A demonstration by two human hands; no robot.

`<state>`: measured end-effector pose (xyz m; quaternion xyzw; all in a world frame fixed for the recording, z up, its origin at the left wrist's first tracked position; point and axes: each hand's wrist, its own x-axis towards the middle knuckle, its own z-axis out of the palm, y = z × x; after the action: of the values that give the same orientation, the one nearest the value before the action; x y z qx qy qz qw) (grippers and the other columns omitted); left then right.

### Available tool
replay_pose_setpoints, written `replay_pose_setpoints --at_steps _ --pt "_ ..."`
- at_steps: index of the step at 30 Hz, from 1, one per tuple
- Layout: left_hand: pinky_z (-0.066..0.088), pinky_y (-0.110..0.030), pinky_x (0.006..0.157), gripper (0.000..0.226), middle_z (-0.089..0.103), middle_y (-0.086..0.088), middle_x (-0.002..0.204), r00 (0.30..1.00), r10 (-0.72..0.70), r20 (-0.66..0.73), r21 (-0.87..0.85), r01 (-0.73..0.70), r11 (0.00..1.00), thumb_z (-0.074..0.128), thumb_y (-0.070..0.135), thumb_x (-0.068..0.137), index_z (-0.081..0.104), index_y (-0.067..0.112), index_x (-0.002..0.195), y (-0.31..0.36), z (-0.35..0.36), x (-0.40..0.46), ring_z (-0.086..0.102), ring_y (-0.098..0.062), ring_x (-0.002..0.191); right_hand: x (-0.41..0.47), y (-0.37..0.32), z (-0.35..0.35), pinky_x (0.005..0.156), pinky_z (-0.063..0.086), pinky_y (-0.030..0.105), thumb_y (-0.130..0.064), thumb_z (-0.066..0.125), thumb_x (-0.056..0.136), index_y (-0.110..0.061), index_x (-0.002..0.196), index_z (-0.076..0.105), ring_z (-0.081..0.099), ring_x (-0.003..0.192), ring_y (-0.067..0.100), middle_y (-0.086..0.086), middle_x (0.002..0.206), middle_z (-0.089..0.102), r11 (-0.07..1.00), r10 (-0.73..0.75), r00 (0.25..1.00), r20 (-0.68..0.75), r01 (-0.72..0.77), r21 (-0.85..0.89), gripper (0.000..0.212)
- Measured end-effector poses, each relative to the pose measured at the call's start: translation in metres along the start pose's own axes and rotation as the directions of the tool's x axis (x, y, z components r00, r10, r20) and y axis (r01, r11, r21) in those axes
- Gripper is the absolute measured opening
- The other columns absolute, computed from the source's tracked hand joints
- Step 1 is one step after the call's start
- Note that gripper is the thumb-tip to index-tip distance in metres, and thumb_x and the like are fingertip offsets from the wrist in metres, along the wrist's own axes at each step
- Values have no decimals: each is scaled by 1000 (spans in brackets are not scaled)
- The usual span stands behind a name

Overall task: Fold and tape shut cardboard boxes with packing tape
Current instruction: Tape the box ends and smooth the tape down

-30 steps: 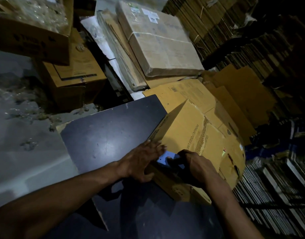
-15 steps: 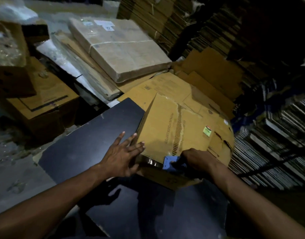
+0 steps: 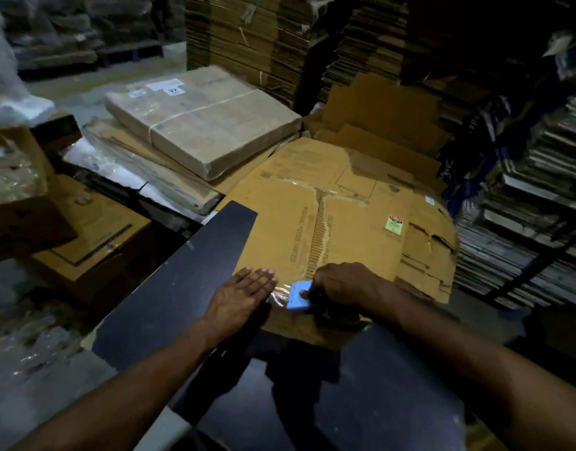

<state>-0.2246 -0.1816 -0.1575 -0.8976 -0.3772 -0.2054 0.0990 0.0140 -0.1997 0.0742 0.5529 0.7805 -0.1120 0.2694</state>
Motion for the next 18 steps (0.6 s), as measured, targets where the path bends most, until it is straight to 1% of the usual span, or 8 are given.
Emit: replay_pose_setpoints --at_steps 3,6,9,11,13,14,16,18 --pt "49 -49 121 54 54 -8 165 999 36 -38 -29 -37 999 48 12 105 55 10 159 -9 -2 -3 55 -24 150 -1 8 10 89 54 43 -59 58 104 -24 119 69 67 117 28 3 126 69 1000 -28 999 -25 28 -4 41" --pt "42 -47 126 57 51 -6 168 995 17 -99 -57 -23 998 57 7 104 54 11 161 -7 -2 -6 51 -22 153 -21 44 24 73 51 35 -63 62 97 -28 111 71 71 103 23 -4 112 71 989 4 999 -46 -11 -148 39" --pt "37 -44 129 61 46 -4 171 996 23 -85 -73 -29 997 63 9 103 51 12 163 -8 -7 -6 47 -21 156 -44 76 38 73 56 34 -62 60 99 -31 107 72 64 87 18 -8 101 67 989 87 996 15 -85 -120 34" --pt "35 -44 130 61 42 -3 173 998 35 -49 -69 -38 997 64 18 107 46 15 166 -10 -6 -7 42 -20 159 -49 77 43 70 58 36 -53 60 101 -28 92 68 62 81 18 -8 90 63 989 33 999 -39 -39 -145 28" --pt "37 -47 129 64 37 -2 176 999 42 -6 -63 -43 997 64 27 111 40 17 169 -12 -5 -8 37 -19 162 -48 73 39 60 50 33 -40 65 97 -24 78 59 66 79 22 -7 80 61 986 -13 997 -70 2 -165 26" --pt "37 -48 129 66 34 -1 177 999 44 18 -65 -43 997 64 30 111 37 18 171 -14 -6 -8 35 -18 163 -47 70 36 57 49 33 -34 67 93 -21 77 61 69 77 23 -4 80 66 988 -21 999 -49 13 -152 22" --pt "38 -48 129 71 32 -1 178 997 48 59 -75 -44 996 64 41 111 35 20 172 -17 -13 -8 32 -17 164 -42 75 35 57 60 41 -33 66 85 -15 77 72 75 67 21 0 73 74 998 13 1000 26 -11 -57 21" --pt "33 -47 132 89 29 -1 179 990 54 132 -96 -41 994 62 69 103 34 19 172 -16 -27 -5 28 -17 166 -34 81 39 64 65 43 -34 68 87 -17 79 78 75 63 19 -2 69 75 1000 22 1000 14 -22 -8 21"
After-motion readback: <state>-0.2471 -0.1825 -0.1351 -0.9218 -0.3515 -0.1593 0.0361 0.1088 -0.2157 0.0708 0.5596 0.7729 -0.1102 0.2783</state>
